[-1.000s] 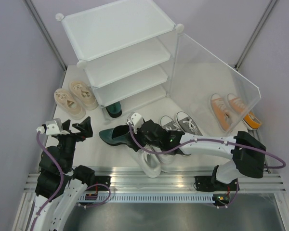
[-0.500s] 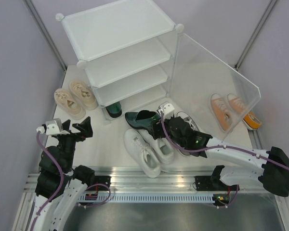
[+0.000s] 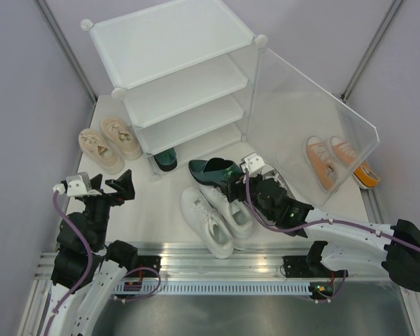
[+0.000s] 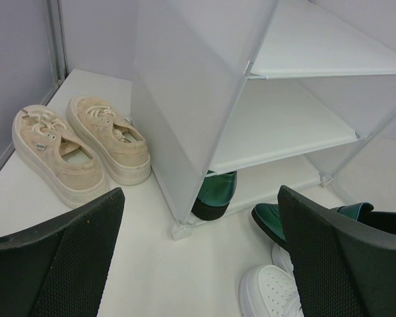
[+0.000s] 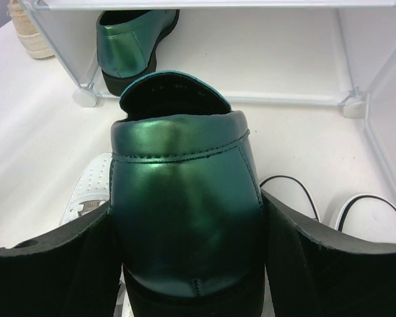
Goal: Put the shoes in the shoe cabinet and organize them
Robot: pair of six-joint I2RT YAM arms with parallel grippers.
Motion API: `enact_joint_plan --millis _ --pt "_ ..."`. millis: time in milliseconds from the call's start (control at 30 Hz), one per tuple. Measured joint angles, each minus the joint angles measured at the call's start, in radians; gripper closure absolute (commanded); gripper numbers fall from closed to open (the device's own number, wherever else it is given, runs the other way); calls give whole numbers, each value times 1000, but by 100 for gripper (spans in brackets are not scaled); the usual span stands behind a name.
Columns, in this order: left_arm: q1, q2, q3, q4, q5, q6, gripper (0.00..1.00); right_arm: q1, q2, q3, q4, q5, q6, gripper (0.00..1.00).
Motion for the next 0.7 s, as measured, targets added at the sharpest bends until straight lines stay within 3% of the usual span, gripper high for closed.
enact_joint_plan --millis 400,700 --pt "0 0 0 0 0 0 0 15 52 -20 98 -36 -135 99" --pt "0 0 0 0 1 0 0 127 143 9 83 72 -274 99"
